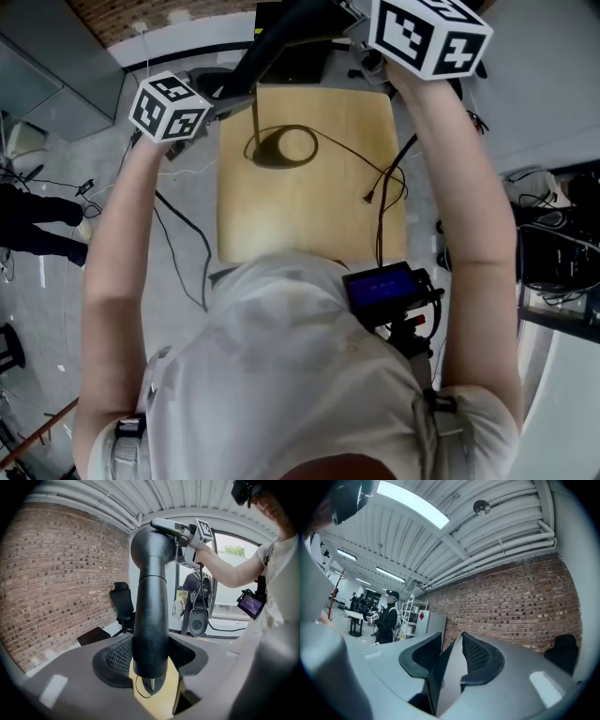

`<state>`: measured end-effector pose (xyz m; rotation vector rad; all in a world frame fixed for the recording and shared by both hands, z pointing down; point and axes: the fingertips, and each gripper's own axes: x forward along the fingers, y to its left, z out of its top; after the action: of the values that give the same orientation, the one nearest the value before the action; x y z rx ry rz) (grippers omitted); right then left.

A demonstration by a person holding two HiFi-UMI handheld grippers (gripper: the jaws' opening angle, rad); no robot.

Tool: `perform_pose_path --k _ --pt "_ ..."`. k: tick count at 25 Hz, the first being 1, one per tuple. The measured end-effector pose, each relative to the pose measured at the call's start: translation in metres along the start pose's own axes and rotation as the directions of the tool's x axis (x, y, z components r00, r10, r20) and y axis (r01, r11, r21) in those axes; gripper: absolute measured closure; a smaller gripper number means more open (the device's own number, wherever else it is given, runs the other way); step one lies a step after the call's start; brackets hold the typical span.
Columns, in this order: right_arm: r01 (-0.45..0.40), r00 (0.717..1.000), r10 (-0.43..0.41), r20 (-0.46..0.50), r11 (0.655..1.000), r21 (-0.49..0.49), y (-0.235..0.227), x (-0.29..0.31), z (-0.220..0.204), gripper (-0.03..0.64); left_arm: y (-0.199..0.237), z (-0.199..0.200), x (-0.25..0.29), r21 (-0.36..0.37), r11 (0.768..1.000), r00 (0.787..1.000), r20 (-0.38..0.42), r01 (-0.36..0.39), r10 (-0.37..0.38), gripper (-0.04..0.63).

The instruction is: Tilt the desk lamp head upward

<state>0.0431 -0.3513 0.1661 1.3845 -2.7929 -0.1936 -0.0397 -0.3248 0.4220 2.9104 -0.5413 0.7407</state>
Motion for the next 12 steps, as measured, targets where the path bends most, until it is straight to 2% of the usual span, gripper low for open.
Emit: perform_pose_path --k 12 --pt "0.056 0.997 -0.056 -0.047 0.998 -0.005 -0.024 -0.008 -0.011 0.442 0.006 0.01 0.016 0.015 1.0 0.997 0.079 -0.013 0.012 0.368"
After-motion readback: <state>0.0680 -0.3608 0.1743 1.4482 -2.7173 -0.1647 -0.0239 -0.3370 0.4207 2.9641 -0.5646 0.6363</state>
